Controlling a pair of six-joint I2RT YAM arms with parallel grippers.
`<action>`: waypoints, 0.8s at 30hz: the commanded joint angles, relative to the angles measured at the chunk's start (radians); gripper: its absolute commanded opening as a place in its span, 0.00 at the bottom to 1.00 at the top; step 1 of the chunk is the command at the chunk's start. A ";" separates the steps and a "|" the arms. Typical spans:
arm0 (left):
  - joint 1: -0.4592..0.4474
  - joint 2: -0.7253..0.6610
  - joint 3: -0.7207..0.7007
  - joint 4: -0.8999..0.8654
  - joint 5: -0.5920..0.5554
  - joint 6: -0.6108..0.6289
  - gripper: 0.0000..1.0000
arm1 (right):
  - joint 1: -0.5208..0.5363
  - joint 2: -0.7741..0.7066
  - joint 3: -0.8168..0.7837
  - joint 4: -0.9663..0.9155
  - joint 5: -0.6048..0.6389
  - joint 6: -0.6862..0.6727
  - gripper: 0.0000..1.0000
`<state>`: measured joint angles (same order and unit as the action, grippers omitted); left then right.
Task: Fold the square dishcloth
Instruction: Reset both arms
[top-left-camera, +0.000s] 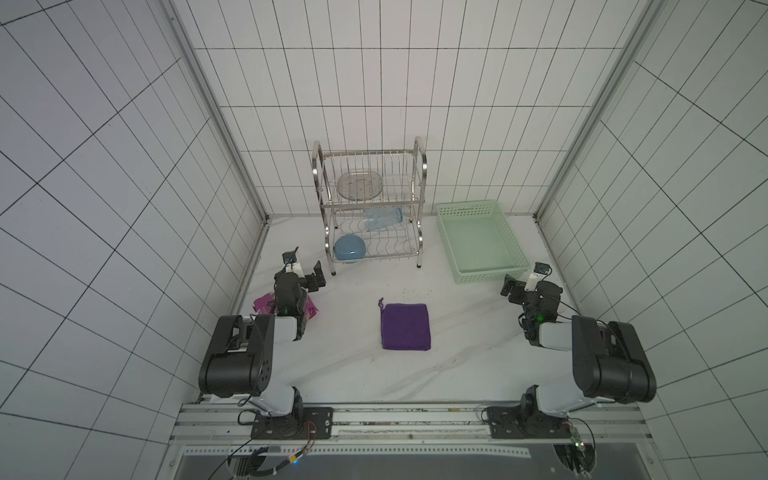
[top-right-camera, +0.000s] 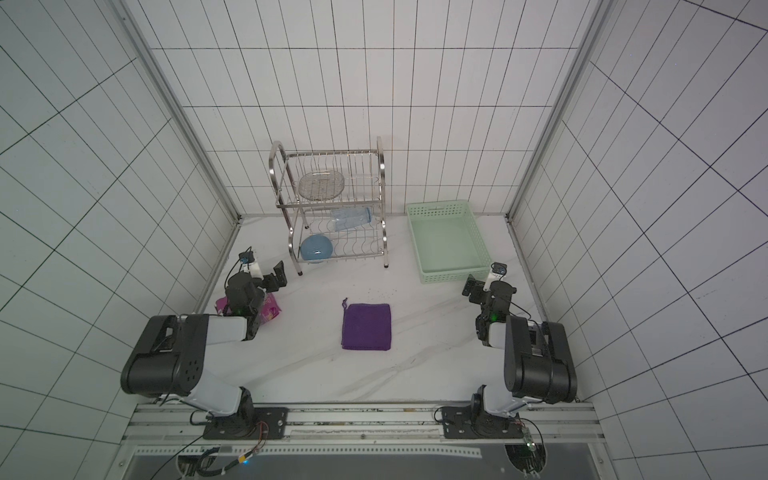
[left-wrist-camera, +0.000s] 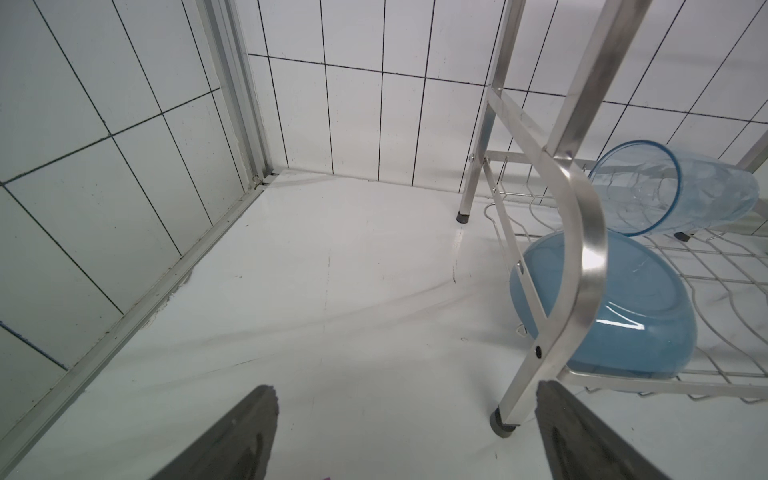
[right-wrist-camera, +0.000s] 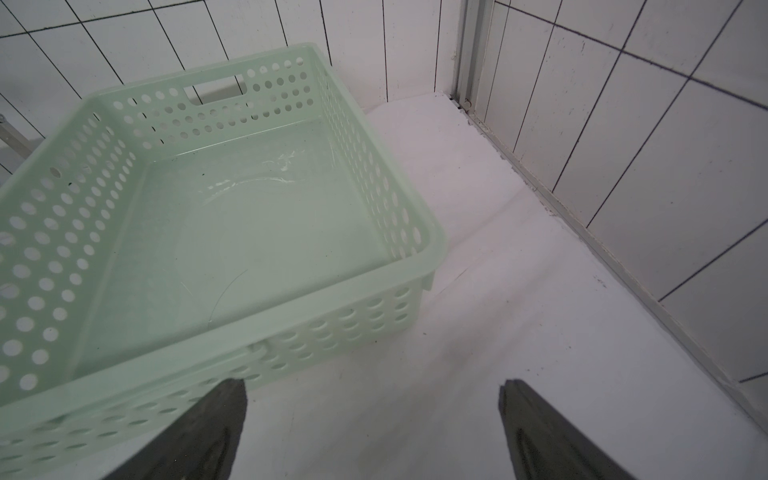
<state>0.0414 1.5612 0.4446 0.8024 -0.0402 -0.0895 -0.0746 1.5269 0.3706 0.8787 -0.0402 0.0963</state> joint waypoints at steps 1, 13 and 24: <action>0.003 0.000 0.005 -0.032 0.001 -0.006 0.98 | -0.010 0.001 0.019 -0.005 -0.007 -0.013 0.99; 0.001 -0.006 0.007 -0.049 -0.003 -0.004 0.98 | 0.015 0.003 0.034 -0.033 0.045 -0.023 0.99; 0.003 -0.006 0.008 -0.050 -0.001 -0.006 0.98 | 0.018 0.003 0.035 -0.035 0.051 -0.025 0.99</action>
<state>0.0414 1.5608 0.4446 0.7483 -0.0402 -0.0898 -0.0650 1.5269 0.3870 0.8532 -0.0055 0.0811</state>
